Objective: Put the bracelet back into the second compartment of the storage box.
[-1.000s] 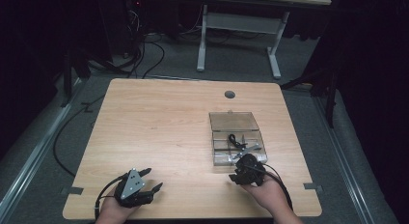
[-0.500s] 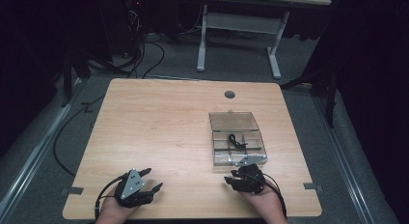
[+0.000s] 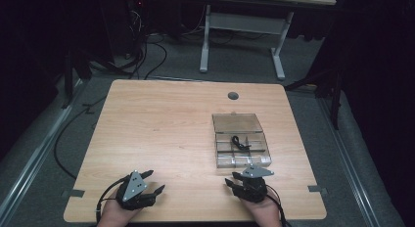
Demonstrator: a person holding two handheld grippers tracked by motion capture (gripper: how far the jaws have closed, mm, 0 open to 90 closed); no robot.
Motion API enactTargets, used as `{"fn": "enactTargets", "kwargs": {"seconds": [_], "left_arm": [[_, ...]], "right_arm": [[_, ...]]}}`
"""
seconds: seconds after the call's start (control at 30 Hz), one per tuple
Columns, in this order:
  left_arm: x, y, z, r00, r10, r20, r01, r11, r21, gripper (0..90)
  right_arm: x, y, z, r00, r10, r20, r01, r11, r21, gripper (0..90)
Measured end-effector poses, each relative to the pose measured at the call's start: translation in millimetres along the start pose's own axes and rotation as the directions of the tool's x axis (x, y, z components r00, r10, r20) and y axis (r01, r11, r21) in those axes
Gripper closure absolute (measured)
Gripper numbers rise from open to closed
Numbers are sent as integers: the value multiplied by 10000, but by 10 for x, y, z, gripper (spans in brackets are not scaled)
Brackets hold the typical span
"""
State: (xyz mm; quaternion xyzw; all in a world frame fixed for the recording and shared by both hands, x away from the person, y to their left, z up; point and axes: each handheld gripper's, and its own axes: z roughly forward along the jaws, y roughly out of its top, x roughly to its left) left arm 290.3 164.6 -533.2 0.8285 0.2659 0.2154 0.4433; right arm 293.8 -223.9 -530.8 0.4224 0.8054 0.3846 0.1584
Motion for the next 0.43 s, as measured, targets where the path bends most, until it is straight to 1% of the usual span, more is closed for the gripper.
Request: {"fn": "enactTargets", "kwargs": {"seconds": [0.07,0.1,0.13,0.17,0.2,0.33,0.43], "left_arm": [[-1,1,3,10000,8,-3,-8,10000,33,350],[-3,2,6,10000,23,-13,-23,10000,45,350],[-6,2,7,10000,48,-16,-48,10000,64,350],[-8,3,8,10000,78,-20,-78,9999,71,350],[-10,2,9,10000,88,-14,-87,9999,63,350],[-11,4,12,10000,99,12,-99,9999,56,350],[-11,4,13,9999,107,27,-107,9999,57,350]], "right_arm": [[17,-14,-37,9997,-211,134,218,9984,-521,580],[15,-17,-38,9997,-206,105,212,9983,-543,572],[12,-16,-34,9999,-135,72,138,9989,-438,562],[16,-18,-38,9999,-116,118,122,9989,-452,562],[25,-21,-44,9996,-175,200,186,9985,-521,562],[36,-18,-32,9993,-327,200,335,9985,-426,556],[27,-14,-26,9996,-243,128,247,9991,-348,548]]}}
